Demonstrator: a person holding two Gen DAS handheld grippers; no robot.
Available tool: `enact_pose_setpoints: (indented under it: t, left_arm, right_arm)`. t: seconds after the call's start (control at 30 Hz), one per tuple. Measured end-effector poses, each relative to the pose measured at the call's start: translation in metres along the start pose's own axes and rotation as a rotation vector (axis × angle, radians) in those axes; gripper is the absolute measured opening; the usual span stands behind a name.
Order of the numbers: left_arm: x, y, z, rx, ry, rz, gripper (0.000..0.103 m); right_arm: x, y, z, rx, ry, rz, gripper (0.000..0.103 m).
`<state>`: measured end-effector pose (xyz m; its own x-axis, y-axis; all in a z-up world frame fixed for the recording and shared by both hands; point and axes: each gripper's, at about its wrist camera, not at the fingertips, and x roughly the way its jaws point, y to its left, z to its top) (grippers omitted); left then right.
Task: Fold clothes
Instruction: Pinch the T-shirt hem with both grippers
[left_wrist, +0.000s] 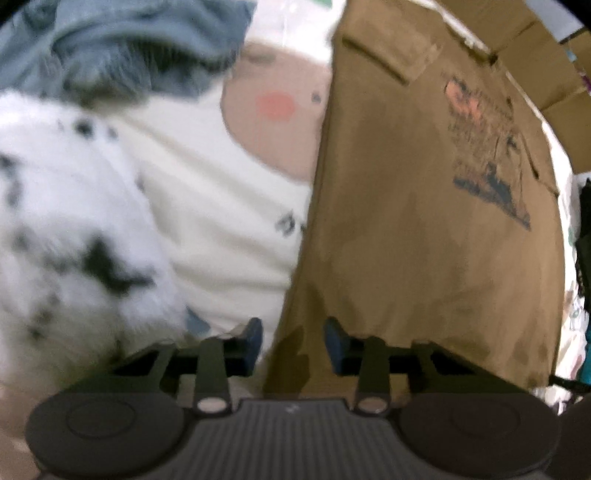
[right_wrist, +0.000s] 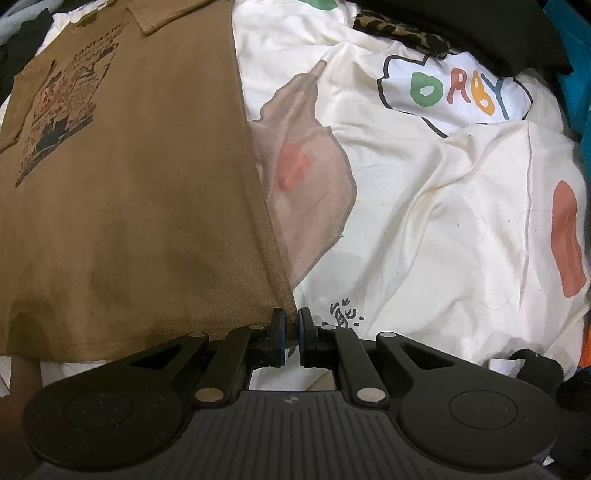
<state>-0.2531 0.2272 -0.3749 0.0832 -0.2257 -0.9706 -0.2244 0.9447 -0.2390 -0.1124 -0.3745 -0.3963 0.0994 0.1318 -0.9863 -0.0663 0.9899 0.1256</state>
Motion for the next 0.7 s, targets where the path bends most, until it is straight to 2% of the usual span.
enact_pose_setpoints:
  t: [0.4,0.5,0.53,0.57,0.7]
  left_arm:
    - [0.040,0.005,-0.015,-0.023,0.135,0.011,0.035]
    - [0.042,0.007,-0.016,-0.042,0.144,0.010,0.027]
    - [0.042,0.007,-0.017,-0.043,0.152,0.014,0.013]
    - [0.042,0.008,-0.017,-0.045,0.162,0.011,0.009]
    - [0.023,0.007,-0.020,-0.058,0.134,-0.016,0.008]
  right_arm:
    - [0.000,0.004,0.003,-0.004,0.027,-0.018,0.004]
    - [-0.001,0.005,0.003,-0.009,0.028,-0.016,0.005]
    - [-0.001,0.004,0.003,-0.009,0.028,-0.014,0.005]
    - [-0.002,0.004,0.003,-0.009,0.029,-0.012,0.005]
    - [-0.010,0.002,0.005,-0.010,0.024,-0.001,0.004]
